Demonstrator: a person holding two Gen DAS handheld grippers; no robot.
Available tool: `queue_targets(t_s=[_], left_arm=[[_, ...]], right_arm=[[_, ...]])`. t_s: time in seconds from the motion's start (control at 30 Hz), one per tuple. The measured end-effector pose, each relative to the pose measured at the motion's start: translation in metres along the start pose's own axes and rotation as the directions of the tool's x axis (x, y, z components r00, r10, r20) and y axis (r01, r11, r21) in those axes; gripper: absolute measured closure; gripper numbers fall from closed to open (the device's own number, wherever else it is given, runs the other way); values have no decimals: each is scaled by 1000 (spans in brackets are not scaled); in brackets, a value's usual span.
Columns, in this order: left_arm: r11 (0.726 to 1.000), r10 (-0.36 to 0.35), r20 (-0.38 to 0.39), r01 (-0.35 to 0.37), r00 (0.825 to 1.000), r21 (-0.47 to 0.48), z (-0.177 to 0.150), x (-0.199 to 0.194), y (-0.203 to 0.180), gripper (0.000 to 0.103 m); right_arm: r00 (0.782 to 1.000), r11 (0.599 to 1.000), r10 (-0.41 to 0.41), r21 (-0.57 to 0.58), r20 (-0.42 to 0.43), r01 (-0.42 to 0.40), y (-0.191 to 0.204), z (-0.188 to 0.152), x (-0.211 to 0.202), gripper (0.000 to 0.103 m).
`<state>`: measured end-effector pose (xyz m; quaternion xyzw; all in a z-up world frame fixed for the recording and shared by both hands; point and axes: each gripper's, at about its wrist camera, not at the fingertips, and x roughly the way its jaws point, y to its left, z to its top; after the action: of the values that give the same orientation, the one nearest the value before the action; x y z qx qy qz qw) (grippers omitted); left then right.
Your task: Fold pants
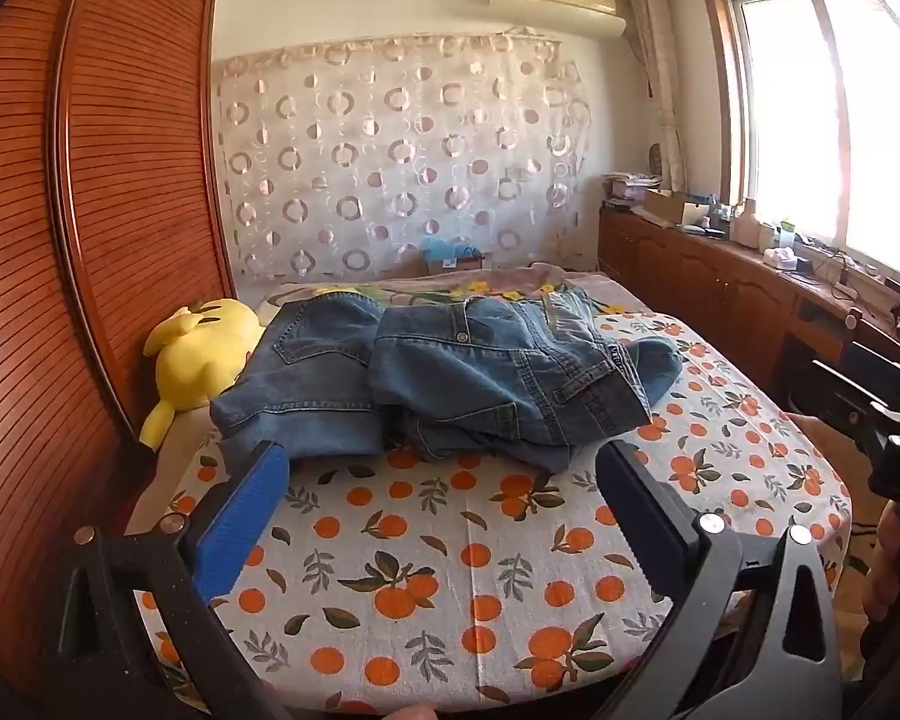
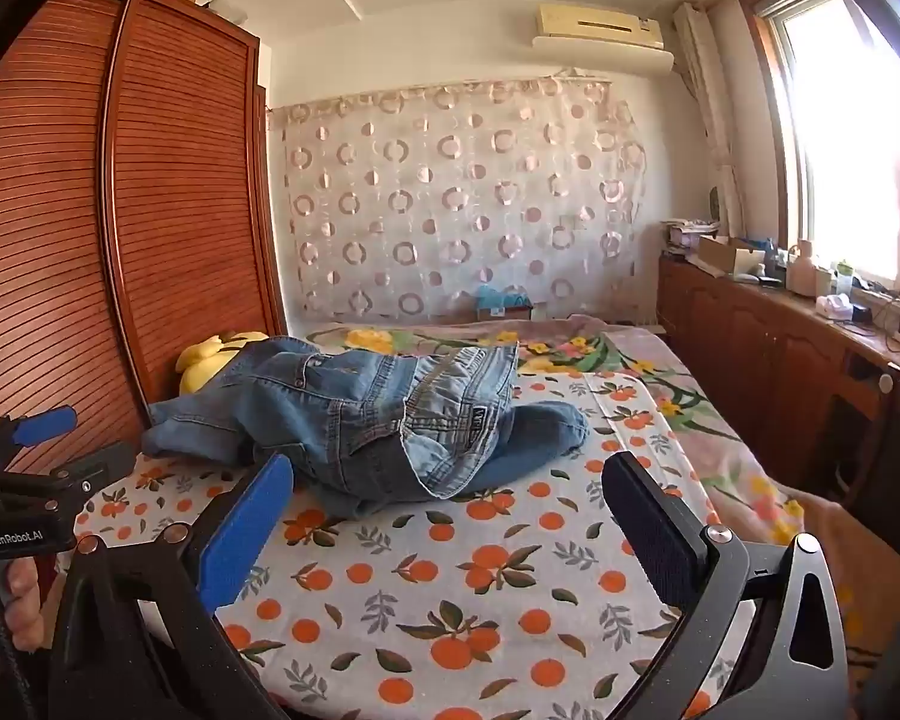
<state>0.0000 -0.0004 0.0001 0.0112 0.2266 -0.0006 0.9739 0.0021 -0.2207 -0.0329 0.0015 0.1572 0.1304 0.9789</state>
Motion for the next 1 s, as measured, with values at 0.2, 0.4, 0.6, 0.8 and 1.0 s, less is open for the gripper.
queue_targets(t_s=[0.2,0.4,0.6,0.8,1.0], left_arm=[[1000,-12,-1,12,1000,1,-4,1,7,1],[1000,0,-7,0,1000,-2,-4,1,4,1],[1000,2,-6,-2,1000,-1,0,-1,3,1],[1000,3,-4,-3,1000,-2,0,-2,3,1],[1000,2,3,-2,1000,-7,2,-4,4,1]], right_arm=[[1000,1000,2,2,-20,-2,1,1,2,0],[1000,1000,-3,2,-9,3,2,2,1,0],[1000,1000,-2,9,3,2,2,-1,-1,0],[1000,1000,-4,8,4,4,2,-2,-1,0],[1000,1000,-2,12,1,2,1,-1,-2,0]])
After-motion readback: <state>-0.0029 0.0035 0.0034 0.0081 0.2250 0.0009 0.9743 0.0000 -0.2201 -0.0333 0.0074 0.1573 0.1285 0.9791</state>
